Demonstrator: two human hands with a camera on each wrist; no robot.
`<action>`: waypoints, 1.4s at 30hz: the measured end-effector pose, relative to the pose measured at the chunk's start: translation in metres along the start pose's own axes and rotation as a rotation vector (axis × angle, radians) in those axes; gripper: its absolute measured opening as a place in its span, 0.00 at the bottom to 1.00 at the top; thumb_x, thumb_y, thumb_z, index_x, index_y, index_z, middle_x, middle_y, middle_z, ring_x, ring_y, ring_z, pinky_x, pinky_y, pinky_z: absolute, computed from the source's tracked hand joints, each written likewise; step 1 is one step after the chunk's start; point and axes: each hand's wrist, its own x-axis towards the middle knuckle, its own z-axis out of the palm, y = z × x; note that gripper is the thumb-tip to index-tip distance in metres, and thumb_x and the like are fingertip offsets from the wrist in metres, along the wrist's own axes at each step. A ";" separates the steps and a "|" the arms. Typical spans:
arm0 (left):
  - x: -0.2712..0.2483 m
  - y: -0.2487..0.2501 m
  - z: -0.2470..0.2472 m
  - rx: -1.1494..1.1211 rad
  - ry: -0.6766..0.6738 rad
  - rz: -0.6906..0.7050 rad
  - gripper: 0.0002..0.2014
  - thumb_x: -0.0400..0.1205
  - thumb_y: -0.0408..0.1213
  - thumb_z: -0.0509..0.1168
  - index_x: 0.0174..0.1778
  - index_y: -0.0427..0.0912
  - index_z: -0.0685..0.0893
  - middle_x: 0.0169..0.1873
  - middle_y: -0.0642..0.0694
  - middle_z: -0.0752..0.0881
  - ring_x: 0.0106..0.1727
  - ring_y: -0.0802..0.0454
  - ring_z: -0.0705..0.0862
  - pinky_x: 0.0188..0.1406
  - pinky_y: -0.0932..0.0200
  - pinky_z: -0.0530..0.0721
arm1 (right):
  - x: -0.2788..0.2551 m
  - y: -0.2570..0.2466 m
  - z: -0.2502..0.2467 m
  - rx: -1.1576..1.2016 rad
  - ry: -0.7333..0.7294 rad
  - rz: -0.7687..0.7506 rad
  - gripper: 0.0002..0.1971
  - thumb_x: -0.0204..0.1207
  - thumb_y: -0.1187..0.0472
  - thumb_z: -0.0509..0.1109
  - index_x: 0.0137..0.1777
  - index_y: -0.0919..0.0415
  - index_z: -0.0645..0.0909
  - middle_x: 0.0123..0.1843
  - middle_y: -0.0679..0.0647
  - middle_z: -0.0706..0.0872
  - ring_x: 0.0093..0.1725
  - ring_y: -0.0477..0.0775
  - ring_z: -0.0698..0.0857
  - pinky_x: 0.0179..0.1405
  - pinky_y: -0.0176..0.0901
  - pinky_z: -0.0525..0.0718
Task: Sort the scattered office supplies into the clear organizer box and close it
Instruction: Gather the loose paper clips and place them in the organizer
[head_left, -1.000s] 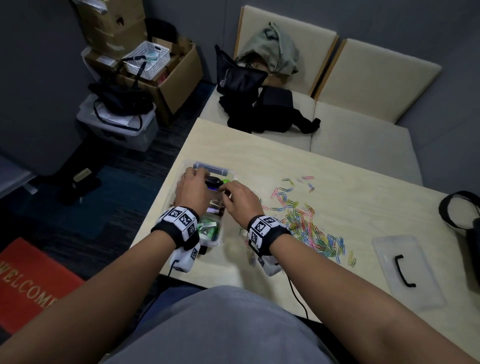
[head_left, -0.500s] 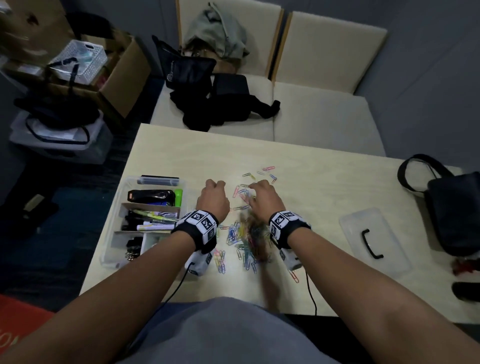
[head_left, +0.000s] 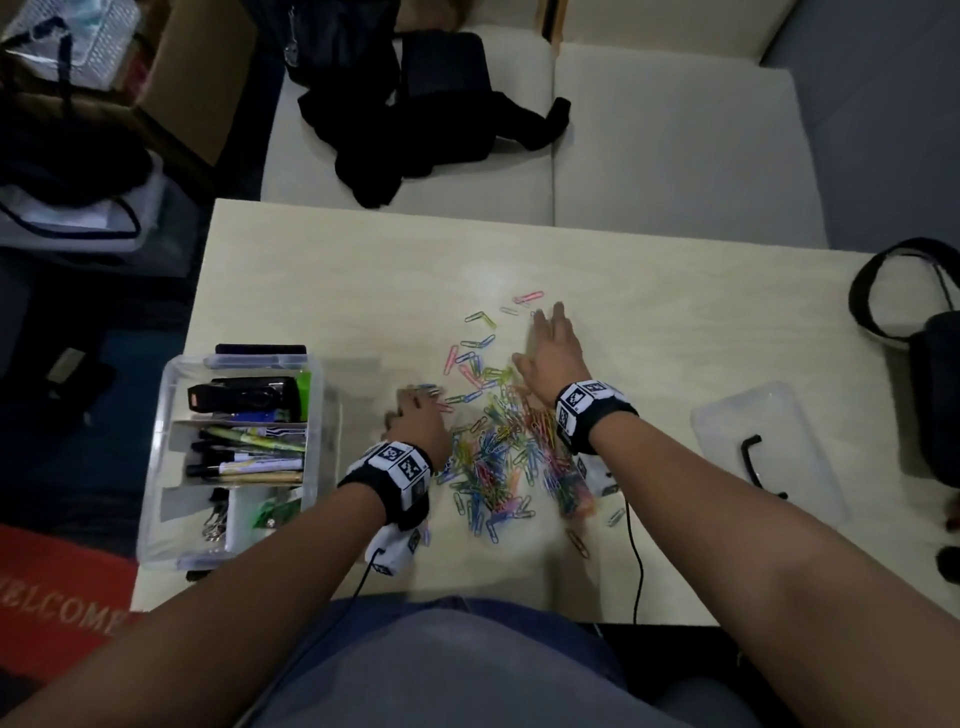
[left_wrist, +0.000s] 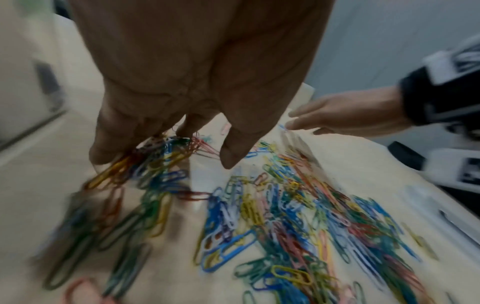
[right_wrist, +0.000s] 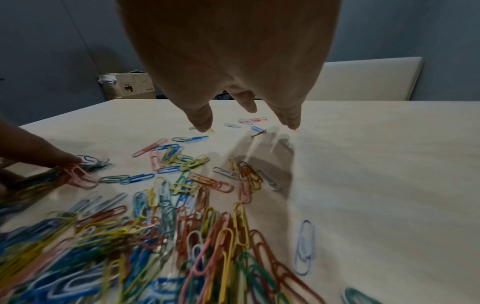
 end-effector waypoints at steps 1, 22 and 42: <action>0.001 0.007 0.004 0.027 -0.002 0.047 0.37 0.84 0.43 0.62 0.84 0.37 0.50 0.83 0.36 0.49 0.76 0.28 0.67 0.70 0.36 0.75 | 0.006 0.002 0.001 -0.006 0.003 0.000 0.40 0.85 0.47 0.61 0.86 0.64 0.45 0.87 0.67 0.40 0.85 0.69 0.49 0.84 0.58 0.55; 0.041 0.057 -0.018 0.475 0.154 0.524 0.34 0.86 0.31 0.53 0.86 0.39 0.43 0.86 0.42 0.43 0.86 0.43 0.47 0.84 0.39 0.48 | -0.028 -0.008 0.046 -0.055 -0.085 -0.322 0.38 0.82 0.64 0.59 0.87 0.66 0.41 0.88 0.63 0.40 0.87 0.62 0.40 0.86 0.55 0.41; -0.004 -0.019 -0.001 0.287 0.295 0.258 0.32 0.75 0.53 0.72 0.69 0.42 0.69 0.65 0.37 0.70 0.63 0.35 0.74 0.59 0.40 0.79 | -0.104 0.038 0.049 0.066 0.181 -0.056 0.28 0.83 0.48 0.63 0.80 0.58 0.67 0.72 0.59 0.73 0.69 0.61 0.74 0.68 0.54 0.75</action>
